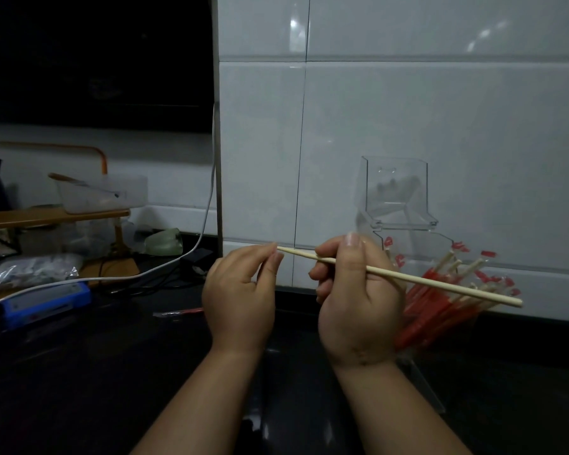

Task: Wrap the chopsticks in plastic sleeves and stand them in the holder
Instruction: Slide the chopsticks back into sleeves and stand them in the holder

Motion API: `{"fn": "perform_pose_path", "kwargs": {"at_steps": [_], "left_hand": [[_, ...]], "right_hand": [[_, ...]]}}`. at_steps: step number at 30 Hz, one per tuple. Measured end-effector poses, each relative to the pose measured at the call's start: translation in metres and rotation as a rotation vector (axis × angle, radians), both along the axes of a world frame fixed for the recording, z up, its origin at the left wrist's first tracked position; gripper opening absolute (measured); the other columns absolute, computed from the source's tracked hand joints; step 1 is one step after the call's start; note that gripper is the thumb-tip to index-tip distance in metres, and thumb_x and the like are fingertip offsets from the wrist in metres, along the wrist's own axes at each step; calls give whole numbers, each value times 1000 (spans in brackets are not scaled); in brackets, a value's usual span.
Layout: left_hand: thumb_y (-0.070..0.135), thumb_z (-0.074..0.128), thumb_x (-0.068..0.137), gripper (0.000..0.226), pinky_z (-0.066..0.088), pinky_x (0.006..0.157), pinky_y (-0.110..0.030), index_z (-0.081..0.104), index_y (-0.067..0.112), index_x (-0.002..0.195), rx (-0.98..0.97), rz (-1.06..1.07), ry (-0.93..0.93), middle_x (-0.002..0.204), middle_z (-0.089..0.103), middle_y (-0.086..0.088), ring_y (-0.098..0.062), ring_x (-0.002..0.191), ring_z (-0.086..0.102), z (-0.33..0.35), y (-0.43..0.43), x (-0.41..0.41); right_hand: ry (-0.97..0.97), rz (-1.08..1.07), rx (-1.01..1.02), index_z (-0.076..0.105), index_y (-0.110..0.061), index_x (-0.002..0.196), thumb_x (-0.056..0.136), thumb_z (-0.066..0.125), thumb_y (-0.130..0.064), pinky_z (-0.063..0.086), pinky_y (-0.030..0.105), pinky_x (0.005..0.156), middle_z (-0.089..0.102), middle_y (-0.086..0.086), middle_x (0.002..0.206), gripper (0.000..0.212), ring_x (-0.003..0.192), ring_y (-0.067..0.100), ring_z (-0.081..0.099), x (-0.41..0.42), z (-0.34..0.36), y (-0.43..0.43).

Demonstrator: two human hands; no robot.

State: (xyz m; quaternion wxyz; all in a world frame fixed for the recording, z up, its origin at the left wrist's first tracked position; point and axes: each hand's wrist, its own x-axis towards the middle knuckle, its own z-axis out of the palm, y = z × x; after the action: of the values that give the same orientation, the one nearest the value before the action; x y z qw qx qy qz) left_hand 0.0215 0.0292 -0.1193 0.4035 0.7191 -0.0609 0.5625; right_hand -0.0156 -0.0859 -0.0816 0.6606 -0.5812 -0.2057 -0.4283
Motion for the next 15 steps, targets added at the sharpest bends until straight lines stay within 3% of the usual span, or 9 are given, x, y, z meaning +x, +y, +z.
{"fn": "perform_pose_path", "kwargs": {"at_steps": [7,15], "left_hand": [[38,56,91,31,50,79,-33,78,18,97,46,31,-3,94,74,8,-10,89,64,1,-1,0],[37,57,90,31,44,80,-25,79,17,97,67,59,-39,95,74,7,-7,90,62,2,-2,-1]], "right_hand": [[-61,-8,0,60,-27,71,95,37,-42,41,32,52,59,1,58,37,52,14,55,-4,2,-1],[10,-64,-30,60,-23,69,93,36,-45,43,33,51,60,0,58,40,50,14,55,1,1,-1]]}}
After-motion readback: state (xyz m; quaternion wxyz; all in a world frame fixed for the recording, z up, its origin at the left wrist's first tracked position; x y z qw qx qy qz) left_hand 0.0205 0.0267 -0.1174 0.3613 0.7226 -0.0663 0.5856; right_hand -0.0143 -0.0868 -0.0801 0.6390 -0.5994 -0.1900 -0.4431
